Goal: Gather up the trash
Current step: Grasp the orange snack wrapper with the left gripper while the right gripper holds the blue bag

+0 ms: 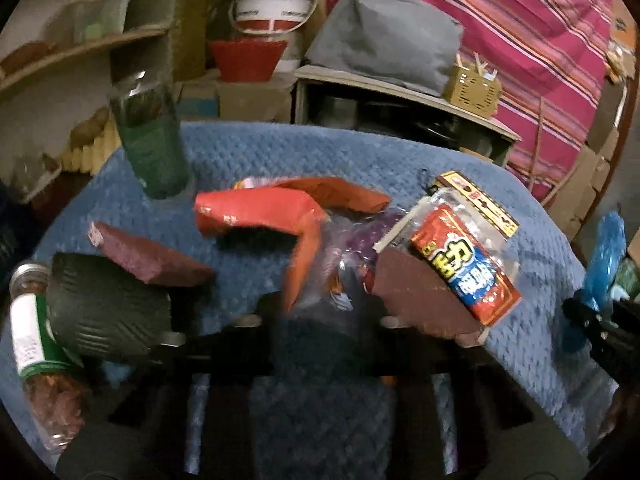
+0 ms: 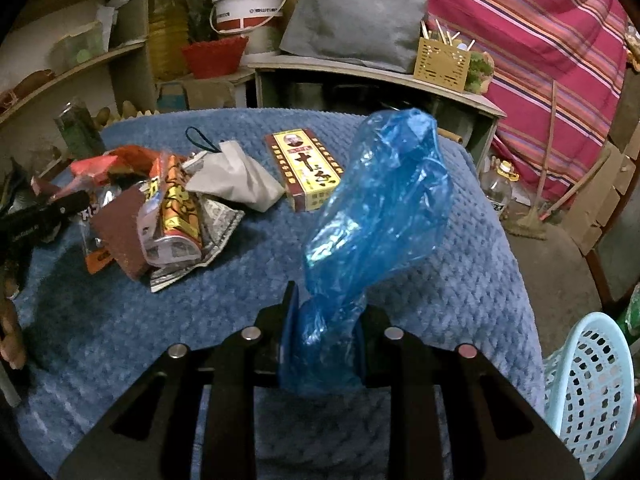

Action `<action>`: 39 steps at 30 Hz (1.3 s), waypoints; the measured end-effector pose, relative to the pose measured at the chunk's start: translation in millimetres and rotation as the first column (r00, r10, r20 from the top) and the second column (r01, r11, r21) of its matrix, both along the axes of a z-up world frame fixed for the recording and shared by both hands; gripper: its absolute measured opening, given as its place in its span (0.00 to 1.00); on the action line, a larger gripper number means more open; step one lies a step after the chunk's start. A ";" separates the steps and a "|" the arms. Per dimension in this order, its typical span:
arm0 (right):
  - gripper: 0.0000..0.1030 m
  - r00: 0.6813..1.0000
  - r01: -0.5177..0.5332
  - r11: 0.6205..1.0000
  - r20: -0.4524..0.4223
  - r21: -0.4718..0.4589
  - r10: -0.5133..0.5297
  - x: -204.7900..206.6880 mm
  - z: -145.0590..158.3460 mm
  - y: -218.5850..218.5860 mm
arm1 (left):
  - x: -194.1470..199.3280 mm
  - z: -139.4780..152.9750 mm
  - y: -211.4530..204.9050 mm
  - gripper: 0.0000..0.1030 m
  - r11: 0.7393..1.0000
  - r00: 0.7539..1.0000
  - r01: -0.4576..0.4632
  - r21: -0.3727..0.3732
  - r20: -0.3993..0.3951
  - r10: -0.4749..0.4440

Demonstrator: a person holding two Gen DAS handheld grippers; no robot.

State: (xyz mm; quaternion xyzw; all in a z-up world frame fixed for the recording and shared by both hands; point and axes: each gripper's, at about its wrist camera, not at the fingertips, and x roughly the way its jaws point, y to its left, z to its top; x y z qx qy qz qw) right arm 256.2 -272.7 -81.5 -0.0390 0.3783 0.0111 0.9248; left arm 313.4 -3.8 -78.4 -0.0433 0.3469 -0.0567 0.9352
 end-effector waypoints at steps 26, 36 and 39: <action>0.24 0.991 -0.070 0.997 0.115 -0.031 0.074 -46.1 40.8 36.8 | -100.5 69.3 26.5 0.13 0.985 0.982 -0.114 0.127 0.164 0.093; 0.24 0.989 -0.050 0.998 0.139 -0.046 0.056 -63.3 50.1 21.5 | -120.3 83.7 5.1 0.13 0.988 0.978 -0.086 0.131 0.202 0.058; 0.24 0.988 -0.038 0.998 0.148 -0.046 0.045 -69.4 53.5 12.5 | -123.9 87.0 -4.1 0.13 0.990 0.978 -0.072 0.124 0.205 0.046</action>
